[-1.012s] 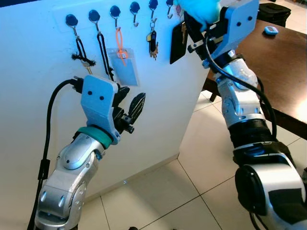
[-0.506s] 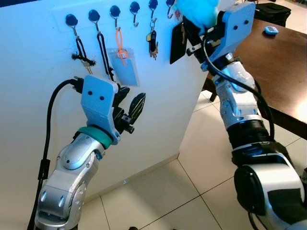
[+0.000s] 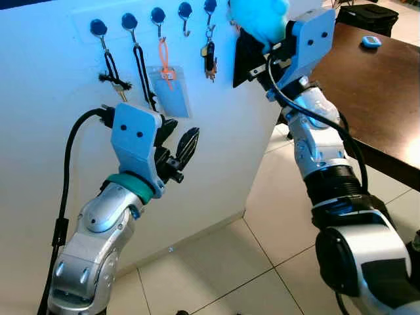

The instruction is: Hang keys on a hook

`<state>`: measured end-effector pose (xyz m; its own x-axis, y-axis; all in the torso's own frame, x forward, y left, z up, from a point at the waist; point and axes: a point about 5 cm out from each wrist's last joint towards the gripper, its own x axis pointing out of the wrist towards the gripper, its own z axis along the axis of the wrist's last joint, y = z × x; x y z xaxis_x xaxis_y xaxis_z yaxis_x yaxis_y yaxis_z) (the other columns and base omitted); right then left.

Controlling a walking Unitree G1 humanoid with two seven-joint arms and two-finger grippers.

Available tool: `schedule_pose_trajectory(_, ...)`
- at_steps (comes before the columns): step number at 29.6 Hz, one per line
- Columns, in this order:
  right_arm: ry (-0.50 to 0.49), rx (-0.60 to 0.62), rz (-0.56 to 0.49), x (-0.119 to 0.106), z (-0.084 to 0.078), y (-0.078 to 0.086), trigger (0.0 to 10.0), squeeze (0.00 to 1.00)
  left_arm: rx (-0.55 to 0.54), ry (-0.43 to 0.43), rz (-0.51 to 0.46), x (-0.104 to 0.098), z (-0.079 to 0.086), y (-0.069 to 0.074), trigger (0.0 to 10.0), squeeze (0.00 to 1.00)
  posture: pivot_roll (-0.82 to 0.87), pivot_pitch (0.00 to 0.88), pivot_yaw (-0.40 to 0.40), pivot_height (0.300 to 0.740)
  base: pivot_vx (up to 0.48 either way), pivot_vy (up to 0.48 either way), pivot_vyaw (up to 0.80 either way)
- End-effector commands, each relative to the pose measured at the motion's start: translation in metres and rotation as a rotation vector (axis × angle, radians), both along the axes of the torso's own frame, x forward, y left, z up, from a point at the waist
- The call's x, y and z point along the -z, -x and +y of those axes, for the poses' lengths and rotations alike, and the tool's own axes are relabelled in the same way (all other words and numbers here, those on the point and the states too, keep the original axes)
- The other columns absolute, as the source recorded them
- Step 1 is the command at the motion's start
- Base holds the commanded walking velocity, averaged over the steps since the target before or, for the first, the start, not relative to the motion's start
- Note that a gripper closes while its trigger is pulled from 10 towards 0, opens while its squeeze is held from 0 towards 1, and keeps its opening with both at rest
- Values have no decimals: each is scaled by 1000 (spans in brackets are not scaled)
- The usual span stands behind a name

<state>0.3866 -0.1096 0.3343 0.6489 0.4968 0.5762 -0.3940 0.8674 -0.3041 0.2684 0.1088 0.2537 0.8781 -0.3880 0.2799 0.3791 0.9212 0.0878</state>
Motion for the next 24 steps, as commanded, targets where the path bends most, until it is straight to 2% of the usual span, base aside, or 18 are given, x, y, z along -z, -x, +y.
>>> schedule_pose_trajectory(1, 8, -11, 6, 4, 2, 0, 10000, 0, 1, -6, 23, 4, 0, 1, 10000, 0, -25, 117, 95, 740, 0, 0, 0)
schedule_pose_trajectory(3, 31, -65, -1, 5, 11, 4, 10000, 0, 3, -6, 21, 4, 0, 1, 10000, 0, -25, 114, 95, 740, 0, 0, 0)
schedule_pose_trajectory(6, 46, -92, -1, 8, 16, 6, 10000, 0, 4, -6, 19, 4, 0, 0, 10000, 0, -25, 109, 95, 740, 0, 0, 0)
schedule_pose_trajectory(22, 61, -86, 24, 18, 13, 6, 10000, 0, 5, -10, 16, 4, 0, 0, 10000, 0, -27, 101, 95, 740, 0, 0, 0)
schedule_pose_trajectory(24, 59, -84, 60, 33, 10, 9, 10000, 0, 3, -13, 18, 4, 0, 0, 10000, 0, -24, 106, 97, 740, 0, 0, 0)
